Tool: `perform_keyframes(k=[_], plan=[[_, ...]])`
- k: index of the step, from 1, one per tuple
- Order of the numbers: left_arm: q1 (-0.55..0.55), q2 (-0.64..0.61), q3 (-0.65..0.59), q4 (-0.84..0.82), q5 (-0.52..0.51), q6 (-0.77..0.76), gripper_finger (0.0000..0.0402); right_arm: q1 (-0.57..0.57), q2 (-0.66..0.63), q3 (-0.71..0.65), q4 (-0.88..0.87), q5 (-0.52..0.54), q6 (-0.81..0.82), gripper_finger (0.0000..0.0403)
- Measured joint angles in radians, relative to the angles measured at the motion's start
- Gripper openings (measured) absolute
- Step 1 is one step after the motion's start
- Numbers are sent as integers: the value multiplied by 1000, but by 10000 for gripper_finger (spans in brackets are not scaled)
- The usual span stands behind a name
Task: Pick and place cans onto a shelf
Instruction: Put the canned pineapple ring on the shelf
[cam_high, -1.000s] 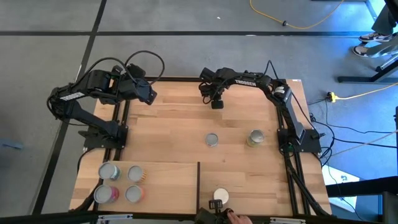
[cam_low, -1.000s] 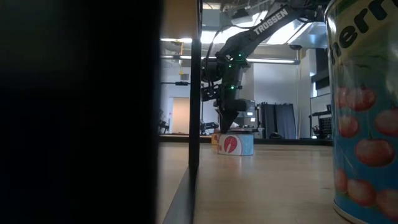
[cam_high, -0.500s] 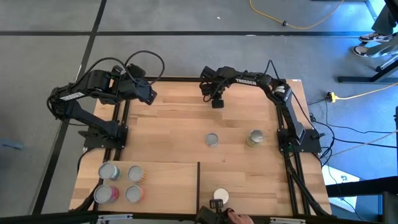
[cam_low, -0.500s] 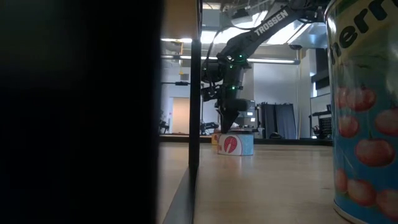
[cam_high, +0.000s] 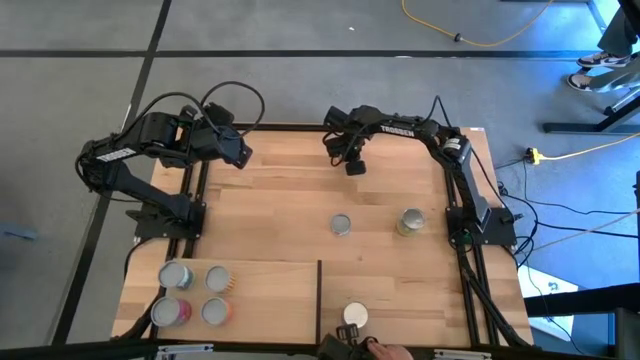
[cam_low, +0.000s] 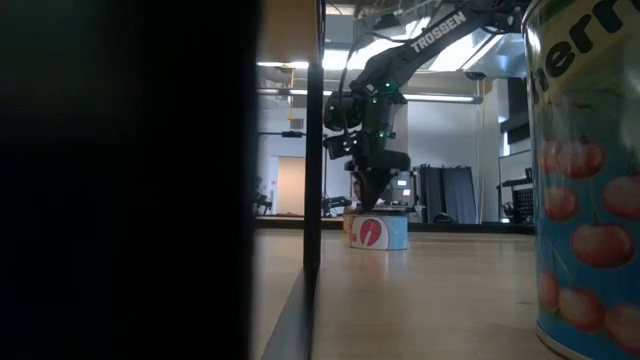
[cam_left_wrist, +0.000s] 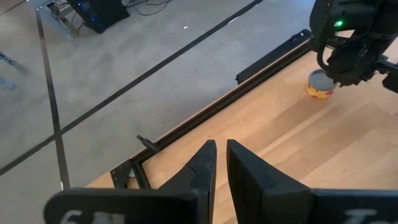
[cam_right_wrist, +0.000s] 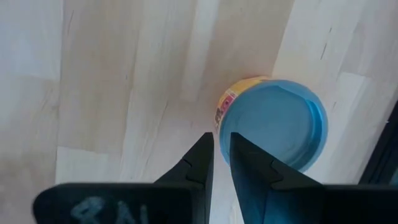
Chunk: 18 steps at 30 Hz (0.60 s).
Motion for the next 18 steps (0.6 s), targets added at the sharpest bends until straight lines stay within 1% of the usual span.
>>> perform_keyframes(k=[6, 18], plan=[[0, 0, 0, 1, 24, -3, 32, 0, 0, -7, 0, 0, -3, 56], [0, 0, 0, 3, 26, -6, 32, -22, 5, -7, 27, -4, -4, 56]])
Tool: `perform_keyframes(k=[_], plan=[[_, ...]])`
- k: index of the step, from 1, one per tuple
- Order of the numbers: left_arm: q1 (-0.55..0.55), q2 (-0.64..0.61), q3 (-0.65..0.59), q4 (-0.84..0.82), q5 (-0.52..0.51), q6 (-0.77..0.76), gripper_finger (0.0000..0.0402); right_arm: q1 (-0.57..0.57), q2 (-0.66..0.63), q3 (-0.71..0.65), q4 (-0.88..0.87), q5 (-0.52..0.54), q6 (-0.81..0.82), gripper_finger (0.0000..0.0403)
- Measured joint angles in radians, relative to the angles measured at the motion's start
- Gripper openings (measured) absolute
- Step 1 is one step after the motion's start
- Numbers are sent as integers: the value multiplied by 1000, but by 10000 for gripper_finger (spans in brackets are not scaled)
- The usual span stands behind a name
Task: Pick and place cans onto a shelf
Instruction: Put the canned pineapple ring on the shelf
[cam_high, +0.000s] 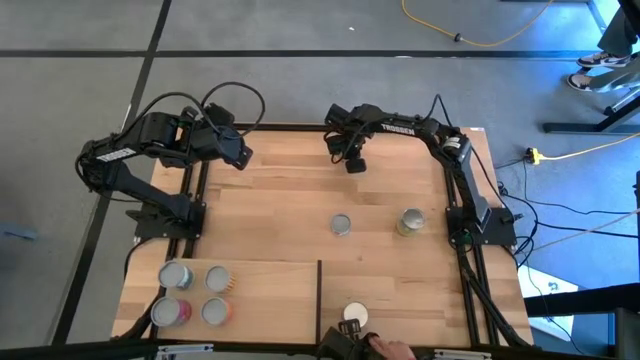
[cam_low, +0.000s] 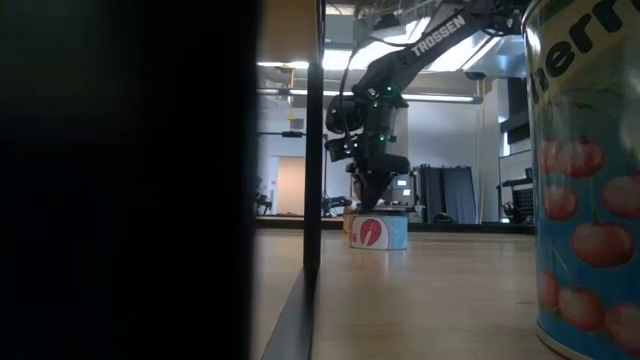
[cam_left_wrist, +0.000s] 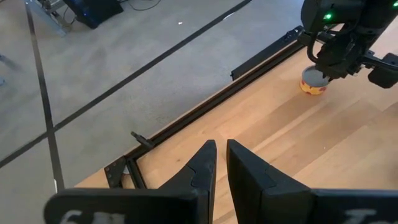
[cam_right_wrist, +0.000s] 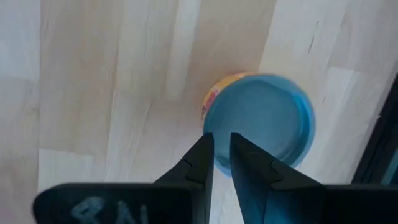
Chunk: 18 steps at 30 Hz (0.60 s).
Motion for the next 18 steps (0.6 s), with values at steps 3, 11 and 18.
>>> perform_keyframes(k=[3, 11, 18], plan=[[0, 0, 0, 0, 0, 0, 32, -2, 5, 0, -13, -30, 0, 56], [0, 0, 0, 0, 0, 0, 32, -1, 5, 0, -11, -34, -3, 56], [0, 0, 0, 0, 0, 0, 32, -2, 5, 0, -6, -24, 0, 56]])
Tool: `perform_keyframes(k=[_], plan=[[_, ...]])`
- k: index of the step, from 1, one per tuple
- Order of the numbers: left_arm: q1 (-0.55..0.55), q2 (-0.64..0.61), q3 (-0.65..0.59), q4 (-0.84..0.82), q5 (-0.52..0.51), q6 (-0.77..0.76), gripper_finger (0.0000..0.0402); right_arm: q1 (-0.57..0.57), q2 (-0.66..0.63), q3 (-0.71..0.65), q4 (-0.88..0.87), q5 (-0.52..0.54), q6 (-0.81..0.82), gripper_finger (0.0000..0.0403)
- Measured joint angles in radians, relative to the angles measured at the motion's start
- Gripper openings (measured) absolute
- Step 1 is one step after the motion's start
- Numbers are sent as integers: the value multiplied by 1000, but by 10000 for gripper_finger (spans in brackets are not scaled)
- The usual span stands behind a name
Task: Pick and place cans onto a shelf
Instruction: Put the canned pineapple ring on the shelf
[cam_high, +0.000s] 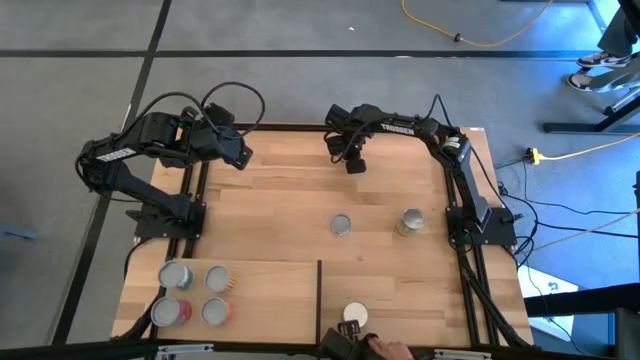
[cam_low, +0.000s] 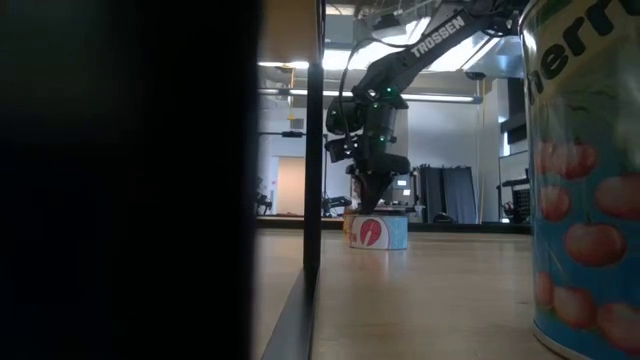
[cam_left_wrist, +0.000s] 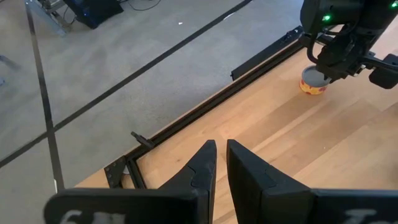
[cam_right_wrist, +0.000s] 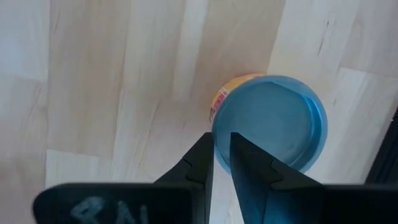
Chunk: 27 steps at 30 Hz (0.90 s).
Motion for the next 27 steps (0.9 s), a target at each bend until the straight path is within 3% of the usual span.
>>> perform_keyframes(k=[27], plan=[[0, 0, 0, 0, 0, 0, 32, 11, 0, 0, 1, 4, 21, 56]])
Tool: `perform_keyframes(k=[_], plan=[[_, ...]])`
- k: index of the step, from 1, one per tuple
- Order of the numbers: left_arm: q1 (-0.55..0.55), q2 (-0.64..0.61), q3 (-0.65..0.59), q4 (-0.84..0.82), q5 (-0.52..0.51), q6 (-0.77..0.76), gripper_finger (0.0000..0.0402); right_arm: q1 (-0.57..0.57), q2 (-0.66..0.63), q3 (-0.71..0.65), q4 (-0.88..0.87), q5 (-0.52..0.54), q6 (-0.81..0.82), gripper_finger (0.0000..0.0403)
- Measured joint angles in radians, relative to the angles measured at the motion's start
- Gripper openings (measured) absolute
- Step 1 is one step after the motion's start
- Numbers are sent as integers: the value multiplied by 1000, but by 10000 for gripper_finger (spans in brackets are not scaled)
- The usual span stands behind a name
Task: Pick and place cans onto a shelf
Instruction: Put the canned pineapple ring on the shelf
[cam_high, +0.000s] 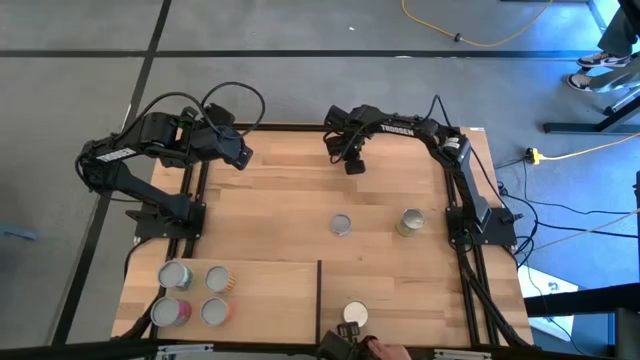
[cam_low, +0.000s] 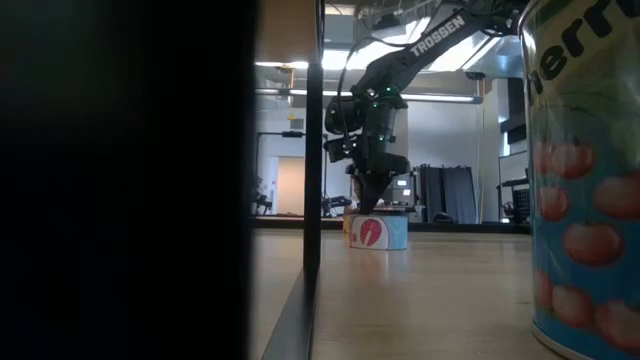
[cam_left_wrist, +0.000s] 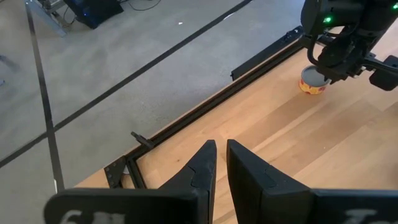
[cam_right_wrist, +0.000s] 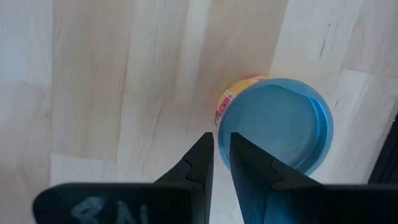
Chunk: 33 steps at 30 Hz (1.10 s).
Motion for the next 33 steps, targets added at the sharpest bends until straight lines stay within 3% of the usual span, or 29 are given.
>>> perform_keyframes(k=[18, 33], plan=[[0, 0, 0, 0, 0, 0, 32, 30, -2, 84, -163, -20, -55, 56], [0, 0, 0, 0, 0, 0, 32, -30, -3, 50, -105, -20, -126, 56]])
